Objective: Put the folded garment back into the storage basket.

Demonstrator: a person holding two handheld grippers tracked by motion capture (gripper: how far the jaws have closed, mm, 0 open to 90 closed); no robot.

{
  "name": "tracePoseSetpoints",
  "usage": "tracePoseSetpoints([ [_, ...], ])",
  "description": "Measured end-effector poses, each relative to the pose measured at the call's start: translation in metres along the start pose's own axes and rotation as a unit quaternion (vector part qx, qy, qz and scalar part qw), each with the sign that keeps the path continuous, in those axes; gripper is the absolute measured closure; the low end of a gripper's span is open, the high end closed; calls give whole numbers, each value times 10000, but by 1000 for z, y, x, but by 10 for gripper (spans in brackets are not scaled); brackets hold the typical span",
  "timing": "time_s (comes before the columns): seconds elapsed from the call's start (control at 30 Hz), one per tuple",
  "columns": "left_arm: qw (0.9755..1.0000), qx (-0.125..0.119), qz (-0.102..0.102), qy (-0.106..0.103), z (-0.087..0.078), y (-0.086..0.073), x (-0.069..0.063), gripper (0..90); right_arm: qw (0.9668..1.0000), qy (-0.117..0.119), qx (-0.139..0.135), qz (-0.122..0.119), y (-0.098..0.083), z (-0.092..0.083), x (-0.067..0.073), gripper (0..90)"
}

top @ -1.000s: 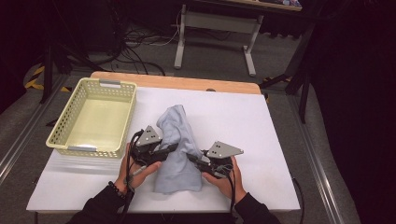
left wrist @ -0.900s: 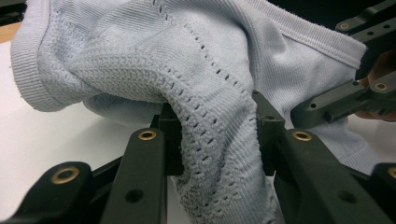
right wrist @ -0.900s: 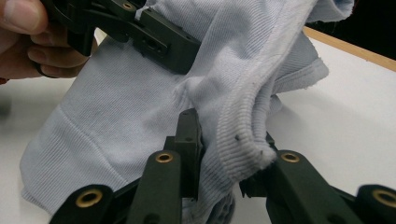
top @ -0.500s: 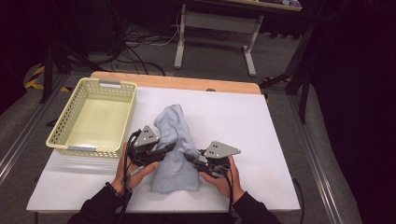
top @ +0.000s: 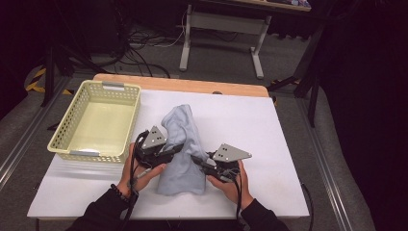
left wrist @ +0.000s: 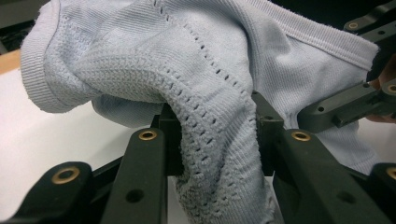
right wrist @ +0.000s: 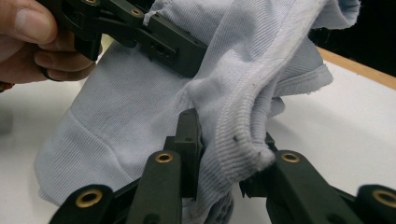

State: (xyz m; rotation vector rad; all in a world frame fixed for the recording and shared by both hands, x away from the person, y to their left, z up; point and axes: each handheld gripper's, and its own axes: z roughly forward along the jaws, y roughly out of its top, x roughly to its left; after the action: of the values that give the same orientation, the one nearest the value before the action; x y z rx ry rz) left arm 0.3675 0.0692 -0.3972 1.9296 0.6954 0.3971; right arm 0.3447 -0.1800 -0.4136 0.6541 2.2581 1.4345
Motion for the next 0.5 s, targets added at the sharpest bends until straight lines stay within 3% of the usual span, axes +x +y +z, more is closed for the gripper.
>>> tracePoseSetpoints([
  [0.3,9998,87,165,97,-5,23,9,656,9998,-104,-159,-30,15,0,-6,728],
  [0.5,9993,164,226,251,-13,38,19,659,9996,-30,-291,26,31,9,-12,728],
])
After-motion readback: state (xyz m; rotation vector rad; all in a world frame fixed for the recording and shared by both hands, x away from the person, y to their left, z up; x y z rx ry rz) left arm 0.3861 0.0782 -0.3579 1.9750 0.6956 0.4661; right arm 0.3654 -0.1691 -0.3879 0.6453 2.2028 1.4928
